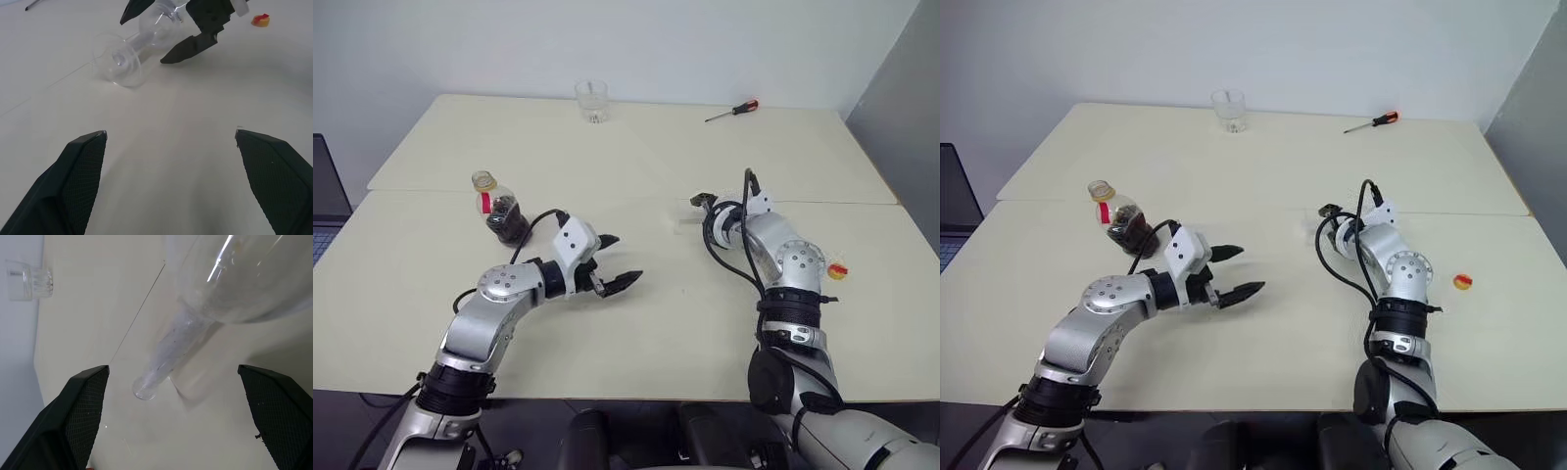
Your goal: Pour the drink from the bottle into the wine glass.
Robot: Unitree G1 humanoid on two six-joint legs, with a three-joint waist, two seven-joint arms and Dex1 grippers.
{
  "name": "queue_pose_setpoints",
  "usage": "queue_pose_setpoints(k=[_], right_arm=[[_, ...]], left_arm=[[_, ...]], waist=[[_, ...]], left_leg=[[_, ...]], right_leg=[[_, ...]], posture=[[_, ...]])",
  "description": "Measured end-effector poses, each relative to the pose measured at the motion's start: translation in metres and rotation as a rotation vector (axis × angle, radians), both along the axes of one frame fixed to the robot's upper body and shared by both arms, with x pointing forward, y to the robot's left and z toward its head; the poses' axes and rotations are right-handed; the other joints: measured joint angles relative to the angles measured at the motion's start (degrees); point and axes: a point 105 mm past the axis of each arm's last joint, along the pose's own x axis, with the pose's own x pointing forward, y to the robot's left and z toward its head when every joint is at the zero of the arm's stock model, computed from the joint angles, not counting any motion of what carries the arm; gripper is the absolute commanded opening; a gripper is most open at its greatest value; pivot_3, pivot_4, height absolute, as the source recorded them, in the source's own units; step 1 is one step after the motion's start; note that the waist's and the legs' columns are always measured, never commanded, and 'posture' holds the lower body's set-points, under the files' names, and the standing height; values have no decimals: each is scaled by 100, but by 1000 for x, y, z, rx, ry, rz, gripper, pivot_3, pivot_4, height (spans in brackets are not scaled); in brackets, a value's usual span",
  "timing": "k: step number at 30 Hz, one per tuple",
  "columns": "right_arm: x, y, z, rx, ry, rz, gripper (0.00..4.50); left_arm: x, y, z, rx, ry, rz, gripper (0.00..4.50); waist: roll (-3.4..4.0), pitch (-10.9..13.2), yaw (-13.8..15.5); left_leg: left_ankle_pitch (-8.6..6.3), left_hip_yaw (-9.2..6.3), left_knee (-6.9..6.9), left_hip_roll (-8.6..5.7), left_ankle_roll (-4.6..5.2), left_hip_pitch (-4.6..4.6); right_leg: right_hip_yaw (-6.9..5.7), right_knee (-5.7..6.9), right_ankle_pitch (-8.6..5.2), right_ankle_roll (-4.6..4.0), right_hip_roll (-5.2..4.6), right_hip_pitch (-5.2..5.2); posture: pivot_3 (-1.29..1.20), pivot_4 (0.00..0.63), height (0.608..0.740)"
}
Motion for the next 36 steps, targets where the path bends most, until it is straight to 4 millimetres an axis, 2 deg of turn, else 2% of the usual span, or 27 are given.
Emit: queue_pose_setpoints(k=[3,6,8,11,15,17,20,24,27,29,32,36], right_arm=[[5,0,1,-2,-9,-21,4500],[10,2,-1,-6,-10,-35,3876],[13,2,-3,-16,-8,-44,3303],[14,2,-9,-28,3,-50,2158],[16,4,-7,-32,-16,-55,714],[16,5,-4,-28,-31,-51,215],[15,1,-4,-53,-51,-40,132],[10,-5,15,-374,-276,91,132],[4,6,43,-547,-490,181,132],[-1,19,51,-686,-638,214,132],[-9,43,39,-847,-800,272,132],[-16,74,6,-853,-841,343,132]], left_arm=[[-2,-1,3,1,-2,3,4470],[-2,-1,4,3,-2,15,4500],[-2,0,5,3,0,25,4500],[-2,1,9,2,-5,35,4500],[-2,3,10,-2,-5,47,4500],[-3,4,9,-2,3,51,4500],[-5,4,8,-9,14,49,4500],[-5,8,9,-7,15,57,4500],[-5,14,10,1,11,68,4500],[-5,13,10,-2,13,60,4500],[-5,12,10,-6,14,59,4500],[-6,10,10,-12,14,57,4500]], waist=[[1,0,-1],[1,0,-2],[1,0,0],[1,1,0],[1,1,0],[1,0,0],[2,1,14],[12,8,22],[12,7,-2],[12,7,-22],[11,7,-19],[10,8,-10]], left_leg=[[0,-2,0,0,0,0],[0,-2,0,0,0,1],[0,-2,0,0,0,1],[0,0,0,0,0,0],[0,-2,0,0,0,1],[0,-4,0,0,0,2],[0,-5,0,-1,0,1],[0,6,0,-6,0,-2],[0,5,-2,1,0,1],[0,0,-9,5,0,7],[0,0,-18,5,-1,8],[1,4,-15,2,-2,7]], right_leg=[[-2,1,0,0,1,0],[-1,2,0,0,1,0],[-2,2,0,0,1,0],[-1,0,0,0,0,0],[-3,0,0,0,0,1],[-4,1,0,-1,0,4],[-5,0,0,0,-1,3],[-2,-2,0,1,-5,-2],[-2,-2,-4,6,1,-4],[2,1,-7,9,8,-5],[-2,2,-11,10,9,-6],[1,4,-3,-3,4,-8]], posture=[[0,150,740],[0,150,740],[0,150,740],[0,150,740],[0,150,740],[0,150,740],[0,150,740],[0,150,740],[0,150,740],[0,150,740],[0,150,740],[0,150,740]])
